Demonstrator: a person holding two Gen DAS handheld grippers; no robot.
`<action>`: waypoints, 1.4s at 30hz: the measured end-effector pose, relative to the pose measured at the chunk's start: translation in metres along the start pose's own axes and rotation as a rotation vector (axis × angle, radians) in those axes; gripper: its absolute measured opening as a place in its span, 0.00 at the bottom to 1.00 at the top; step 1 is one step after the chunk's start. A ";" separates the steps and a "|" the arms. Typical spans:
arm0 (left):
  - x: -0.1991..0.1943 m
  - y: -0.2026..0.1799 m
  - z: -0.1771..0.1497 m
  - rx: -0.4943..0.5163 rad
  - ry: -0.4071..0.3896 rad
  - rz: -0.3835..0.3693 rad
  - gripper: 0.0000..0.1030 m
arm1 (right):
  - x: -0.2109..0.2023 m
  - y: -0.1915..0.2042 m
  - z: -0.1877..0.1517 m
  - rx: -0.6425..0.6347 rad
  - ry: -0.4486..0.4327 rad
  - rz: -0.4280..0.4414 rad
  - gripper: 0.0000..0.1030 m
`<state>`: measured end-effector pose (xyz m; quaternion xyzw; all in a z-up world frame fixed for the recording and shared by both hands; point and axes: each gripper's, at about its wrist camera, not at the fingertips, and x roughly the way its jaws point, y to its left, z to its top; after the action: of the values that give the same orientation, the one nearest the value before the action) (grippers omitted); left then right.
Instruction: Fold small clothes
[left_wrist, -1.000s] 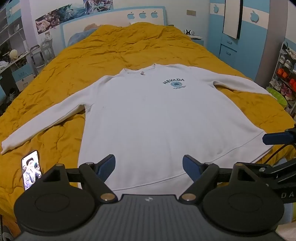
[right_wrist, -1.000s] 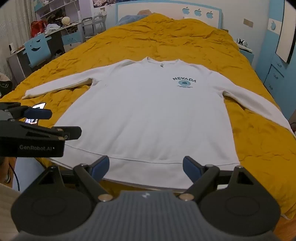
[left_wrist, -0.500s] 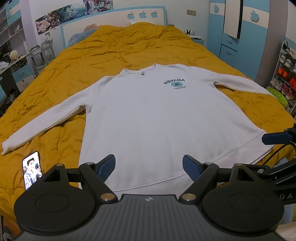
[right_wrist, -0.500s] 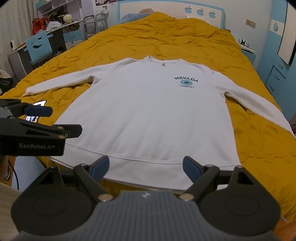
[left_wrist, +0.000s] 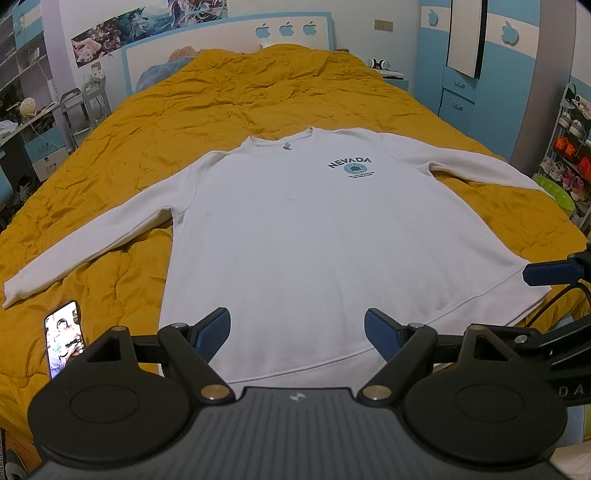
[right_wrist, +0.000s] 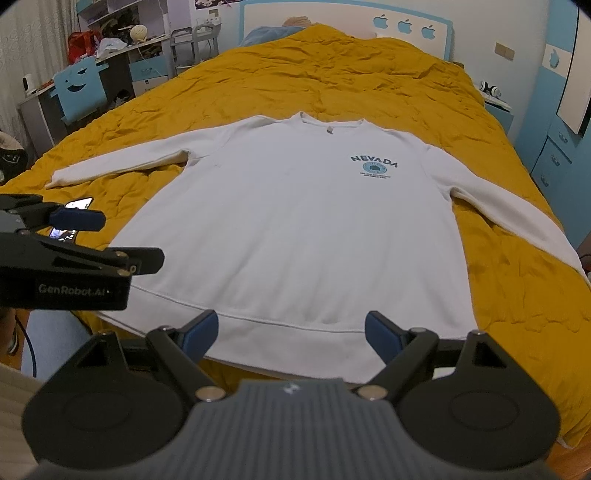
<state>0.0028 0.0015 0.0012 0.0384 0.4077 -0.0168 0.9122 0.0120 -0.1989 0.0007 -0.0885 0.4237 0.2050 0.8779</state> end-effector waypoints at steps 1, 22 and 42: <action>0.000 0.000 0.000 0.000 0.000 0.000 0.94 | 0.000 0.000 0.000 -0.001 0.001 0.001 0.80; 0.002 0.004 0.002 -0.006 0.001 -0.006 0.94 | 0.000 0.002 0.002 -0.010 0.008 0.006 0.80; 0.000 0.005 0.001 -0.013 -0.007 -0.008 0.94 | -0.001 0.004 0.002 -0.020 0.008 0.009 0.80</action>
<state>0.0040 0.0059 0.0019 0.0310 0.4045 -0.0177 0.9138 0.0108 -0.1945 0.0023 -0.0962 0.4254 0.2131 0.8743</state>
